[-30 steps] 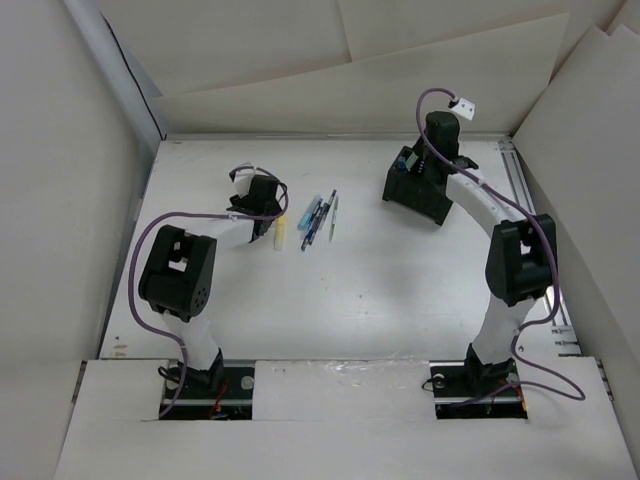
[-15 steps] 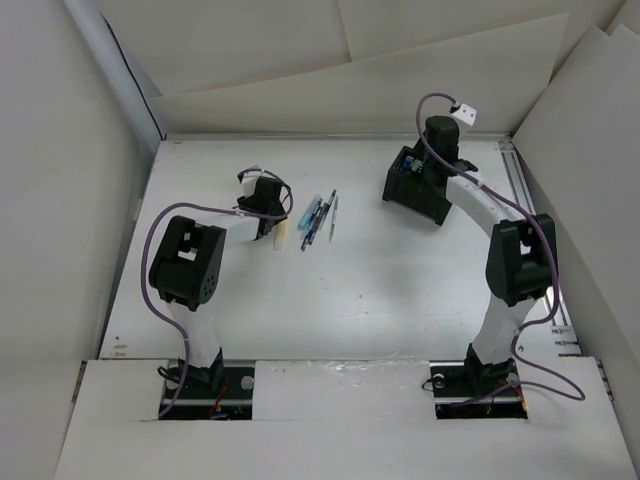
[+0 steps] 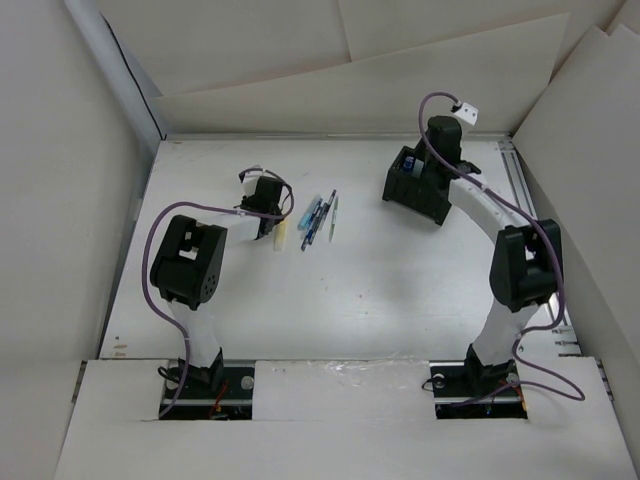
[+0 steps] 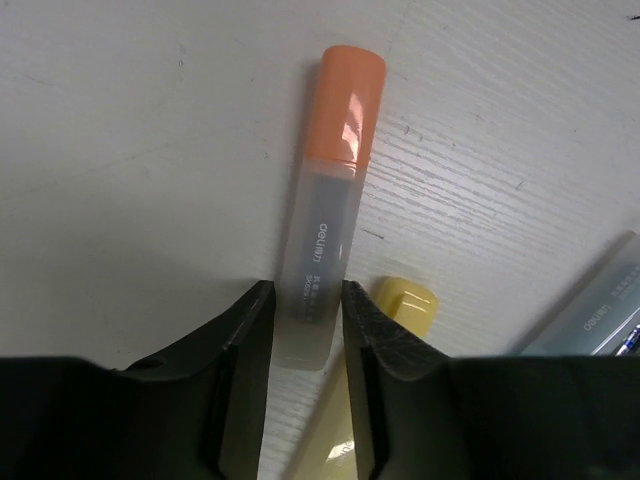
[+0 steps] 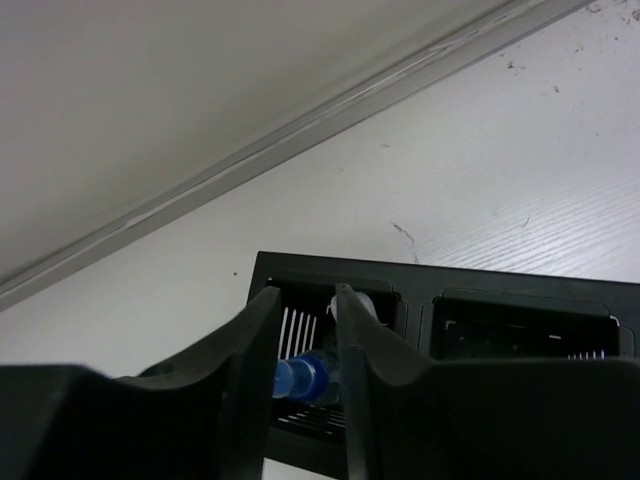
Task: Sort the stationery into containers
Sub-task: Pick up the pen from the center of the board.
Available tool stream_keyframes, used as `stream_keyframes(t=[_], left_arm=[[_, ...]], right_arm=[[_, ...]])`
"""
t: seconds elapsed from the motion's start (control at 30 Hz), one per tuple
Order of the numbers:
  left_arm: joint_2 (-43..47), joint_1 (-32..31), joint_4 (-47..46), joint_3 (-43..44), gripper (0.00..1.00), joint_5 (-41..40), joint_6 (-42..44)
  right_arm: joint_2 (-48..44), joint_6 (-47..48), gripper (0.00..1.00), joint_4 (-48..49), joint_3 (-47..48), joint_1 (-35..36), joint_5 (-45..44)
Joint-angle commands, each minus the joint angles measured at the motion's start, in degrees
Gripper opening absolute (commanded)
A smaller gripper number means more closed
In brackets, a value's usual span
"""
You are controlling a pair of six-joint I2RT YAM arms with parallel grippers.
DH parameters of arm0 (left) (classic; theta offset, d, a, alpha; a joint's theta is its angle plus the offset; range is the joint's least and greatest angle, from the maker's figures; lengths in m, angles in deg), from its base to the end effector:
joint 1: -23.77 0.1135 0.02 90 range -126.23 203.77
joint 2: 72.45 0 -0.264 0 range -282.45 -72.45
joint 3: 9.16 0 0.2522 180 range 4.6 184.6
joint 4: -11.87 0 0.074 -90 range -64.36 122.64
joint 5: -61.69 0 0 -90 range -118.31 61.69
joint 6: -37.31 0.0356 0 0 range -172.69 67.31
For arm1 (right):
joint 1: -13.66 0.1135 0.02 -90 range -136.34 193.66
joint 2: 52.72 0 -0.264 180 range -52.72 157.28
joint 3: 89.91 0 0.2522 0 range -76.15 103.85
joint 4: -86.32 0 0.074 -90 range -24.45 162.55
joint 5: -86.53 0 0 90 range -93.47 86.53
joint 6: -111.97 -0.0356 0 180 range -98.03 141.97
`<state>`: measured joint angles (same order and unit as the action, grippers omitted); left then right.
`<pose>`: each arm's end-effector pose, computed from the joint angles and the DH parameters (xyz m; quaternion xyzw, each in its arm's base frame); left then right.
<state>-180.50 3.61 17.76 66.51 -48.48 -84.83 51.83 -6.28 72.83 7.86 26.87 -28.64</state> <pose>0.3789 -0.1260 0.1629 -0.1684 0.8731 -0.0479 0.4550 0.4283 0.0850 0.3025 0.2283 0.7776 0.0303 0.5851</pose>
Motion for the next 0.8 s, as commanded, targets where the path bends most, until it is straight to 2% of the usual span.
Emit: stream_keyframes(t=[0.0,0.03,0.07,0.1,0.17,0.3,0.43,0.5,0.6,0.67,0.77], left_arm=[[-0.14,-0.05,0.67,1.55,0.23,-0.75,0.32],[-0.67,-0.05,1.28,2.07,0.19,-0.75,-0.2],[-0.67,-0.05,1.29,2.07,0.15,-0.75,-0.2],[-0.67,-0.05,1.81,2.07,0.06,-1.45,-0.2],[0.38,-0.05,1.81,1.55,0.0,-1.99,-0.99],[4.42,-0.05,1.29,-1.78,0.0,-3.21,-2.3],[10.39,-0.05,1.29,-4.77,0.0,-3.05,-3.45],[14.77,-0.57,0.67,-7.14,0.0,-2.51,-3.46],[21.62,-2.59,-2.39,-11.09,0.0,2.83,-2.23],[25.41,-3.92,-5.11,-13.99,0.0,10.2,-1.09],[32.01,-3.92,-13.02,-21.55,0.0,21.78,-0.39]], right_arm=[[-4.44,-0.23,0.37,1.4,-2.17,1.02,0.47],[-6.45,-1.01,0.44,1.4,-2.79,1.03,1.25],[-7.68,-1.02,0.47,1.4,-3.49,1.03,2.57],[-8.92,-1.02,0.48,1.4,-4.2,1.55,3.62],[-12.43,-1.54,0.51,1.4,-6.04,2.08,5.73],[-16.74,-1.54,0.54,1.4,-9.03,4.62,12.05],[-17.63,-1.54,0.57,0.34,-9.56,7.52,21.0],[-17.11,-1.54,0.61,-0.88,-8.95,8.75,25.67],[-14.48,-0.93,0.66,-1.59,-7.64,10.08,35.6],[-13.24,-0.93,0.7,-1.59,-7.11,11.48,41.48],[-12.0,-0.93,0.78,-1.59,-6.49,12.63,44.66]])
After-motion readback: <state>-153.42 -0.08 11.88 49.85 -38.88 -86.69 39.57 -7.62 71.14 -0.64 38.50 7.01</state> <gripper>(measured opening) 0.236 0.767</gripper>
